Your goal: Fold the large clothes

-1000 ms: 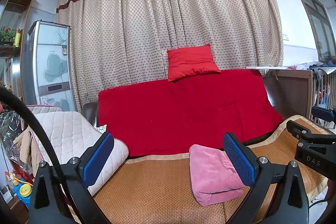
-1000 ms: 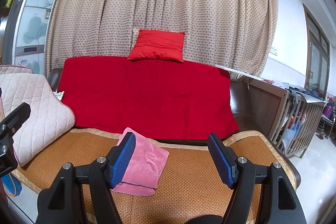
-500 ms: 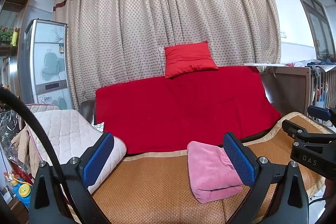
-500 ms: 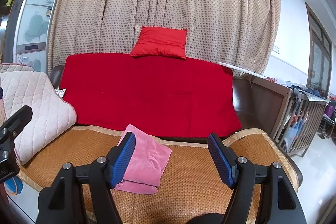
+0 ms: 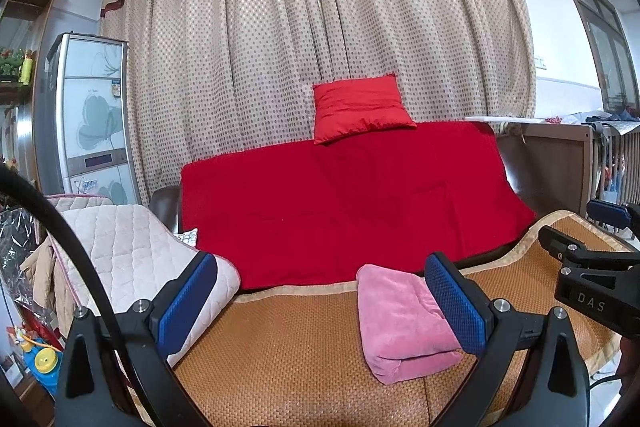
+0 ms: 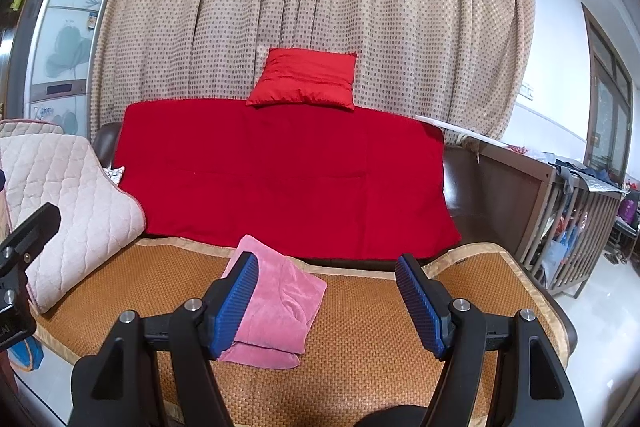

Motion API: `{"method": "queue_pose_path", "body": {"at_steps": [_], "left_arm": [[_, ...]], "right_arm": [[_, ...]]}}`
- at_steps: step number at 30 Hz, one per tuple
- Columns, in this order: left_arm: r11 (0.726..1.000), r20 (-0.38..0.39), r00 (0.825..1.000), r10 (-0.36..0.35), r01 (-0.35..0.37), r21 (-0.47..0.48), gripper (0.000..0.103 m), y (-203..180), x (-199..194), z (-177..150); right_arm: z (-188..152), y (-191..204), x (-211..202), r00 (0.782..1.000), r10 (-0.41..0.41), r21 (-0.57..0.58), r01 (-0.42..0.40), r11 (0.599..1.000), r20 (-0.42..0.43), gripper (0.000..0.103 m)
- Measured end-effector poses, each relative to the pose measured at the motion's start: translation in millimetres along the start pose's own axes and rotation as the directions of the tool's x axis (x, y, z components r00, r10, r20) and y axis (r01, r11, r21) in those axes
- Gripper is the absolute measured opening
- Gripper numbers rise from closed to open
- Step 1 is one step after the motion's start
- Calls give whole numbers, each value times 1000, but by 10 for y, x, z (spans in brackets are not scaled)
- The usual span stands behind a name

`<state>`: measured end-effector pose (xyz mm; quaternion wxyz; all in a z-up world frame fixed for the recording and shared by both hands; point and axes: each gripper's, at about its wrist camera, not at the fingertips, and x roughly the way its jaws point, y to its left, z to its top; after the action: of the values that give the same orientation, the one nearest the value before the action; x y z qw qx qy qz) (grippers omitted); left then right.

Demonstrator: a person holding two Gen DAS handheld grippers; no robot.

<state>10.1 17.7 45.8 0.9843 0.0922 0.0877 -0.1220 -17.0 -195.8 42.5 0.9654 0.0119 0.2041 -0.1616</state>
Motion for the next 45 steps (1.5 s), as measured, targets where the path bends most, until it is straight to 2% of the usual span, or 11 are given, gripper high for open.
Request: {"method": "queue_pose_path", "body": {"at_steps": [11,19,27,32,45], "left_arm": [[1000,-81,997,-1,1,7,103,-70,333,-203],[1000,-178,984,-7,9,12,103,-196,782,-473],[1000,-220,976,0,6,27,103,-286,1114,-638],[1000,-237,972,-1,5,17,103,-273,1272,-644],[1000,-256,966,17,-16,6,103,-242,1463,-640]], "right_arm": [[-131,-23,304,998,-5,5,5,1000,-55,75],[-355,0,847,985,-5,-6,4,1000,-171,75],[-557,46,1242,968,-1,-18,-3,1000,-251,75],[-595,83,1439,963,1,-25,-8,1000,-269,75],[-570,151,1632,963,-6,-42,-5,999,-270,75]]}}
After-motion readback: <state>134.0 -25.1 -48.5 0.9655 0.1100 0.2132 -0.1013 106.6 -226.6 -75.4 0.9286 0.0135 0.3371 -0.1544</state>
